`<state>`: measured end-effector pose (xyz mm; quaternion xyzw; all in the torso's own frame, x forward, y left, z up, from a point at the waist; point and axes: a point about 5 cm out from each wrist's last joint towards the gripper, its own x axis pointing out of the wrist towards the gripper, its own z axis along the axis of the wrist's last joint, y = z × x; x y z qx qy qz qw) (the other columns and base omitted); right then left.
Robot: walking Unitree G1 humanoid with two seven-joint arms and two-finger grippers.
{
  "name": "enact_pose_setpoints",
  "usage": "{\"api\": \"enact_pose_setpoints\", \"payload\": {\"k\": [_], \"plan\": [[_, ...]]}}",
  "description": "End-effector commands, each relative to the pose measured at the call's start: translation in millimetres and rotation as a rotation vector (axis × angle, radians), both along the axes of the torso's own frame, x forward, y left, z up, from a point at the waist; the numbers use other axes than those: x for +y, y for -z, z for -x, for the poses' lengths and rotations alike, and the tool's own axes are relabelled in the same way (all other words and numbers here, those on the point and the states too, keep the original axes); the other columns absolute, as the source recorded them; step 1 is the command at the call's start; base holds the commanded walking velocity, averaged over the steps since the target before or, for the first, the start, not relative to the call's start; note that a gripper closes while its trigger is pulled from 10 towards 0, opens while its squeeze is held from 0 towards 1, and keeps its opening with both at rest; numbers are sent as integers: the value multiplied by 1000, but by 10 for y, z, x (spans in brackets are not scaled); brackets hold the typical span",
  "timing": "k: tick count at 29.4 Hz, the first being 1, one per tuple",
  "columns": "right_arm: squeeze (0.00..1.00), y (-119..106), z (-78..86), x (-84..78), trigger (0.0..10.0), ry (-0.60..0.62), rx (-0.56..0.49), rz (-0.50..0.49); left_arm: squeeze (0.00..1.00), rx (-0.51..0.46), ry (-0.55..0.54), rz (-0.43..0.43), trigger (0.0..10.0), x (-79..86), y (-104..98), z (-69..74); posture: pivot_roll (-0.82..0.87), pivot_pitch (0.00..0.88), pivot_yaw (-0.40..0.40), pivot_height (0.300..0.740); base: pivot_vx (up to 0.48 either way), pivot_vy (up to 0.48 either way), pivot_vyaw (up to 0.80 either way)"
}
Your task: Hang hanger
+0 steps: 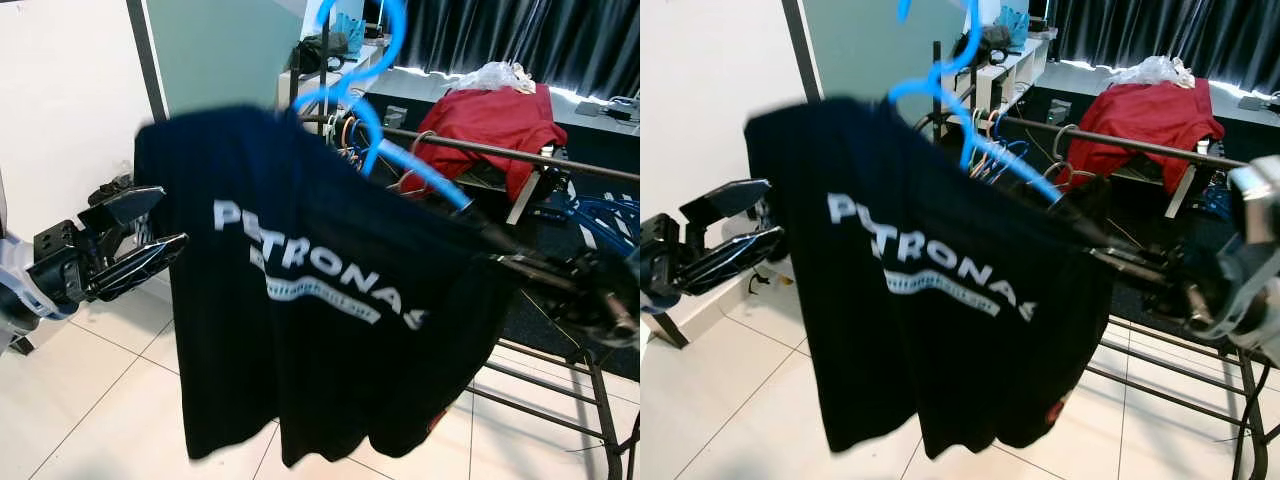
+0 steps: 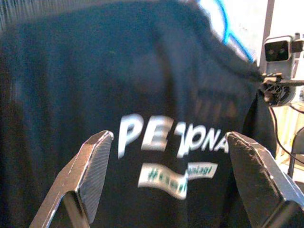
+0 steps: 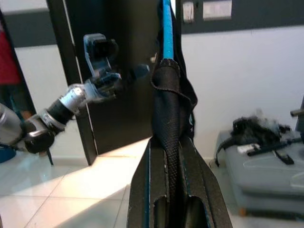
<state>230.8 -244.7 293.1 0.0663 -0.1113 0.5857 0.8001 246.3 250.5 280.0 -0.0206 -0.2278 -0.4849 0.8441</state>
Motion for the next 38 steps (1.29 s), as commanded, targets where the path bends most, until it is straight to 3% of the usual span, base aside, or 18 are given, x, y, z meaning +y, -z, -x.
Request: {"api": "enact_pose_setpoints", "payload": {"k": [1,9,11,16,20,30,31,34,38], "plan": [[0,-97,43,-11,10000,-15,-42,-31,0,-4,-4,-8,10000,50,-47,8,-36,0,-39,740,0,0,0],[0,-198,132,29,10000,-68,-73,-44,0,-5,4,3,10000,47,-46,-27,-43,0,-33,740,0,0,0],[0,-111,143,25,10000,-43,-21,58,0,-41,3,9,10000,59,-137,-25,-46,0,-34,740,0,0,0],[0,66,85,5,10000,12,44,112,0,-84,45,44,10000,39,-252,46,-45,0,-34,740,0,0,0],[0,94,-37,-30,10000,107,29,83,0,-80,69,59,10000,52,-281,72,-40,0,-32,740,0,0,0],[0,153,-11,158,10000,-6,59,107,0,-49,149,39,10000,-39,-232,100,-41,0,-32,740,0,0,0],[0,192,-7,237,10000,-42,71,116,0,-38,179,82,10000,-99,-219,85,-40,0,-31,740,0,0,0],[0,435,-24,544,10000,-150,128,176,0,20,357,144,10000,-496,-50,95,-38,0,-29,740,0,0,0],[0,510,-26,616,10000,-176,142,204,0,24,401,159,10000,-600,-42,107,-40,0,-30,740,0,0,0]]}}
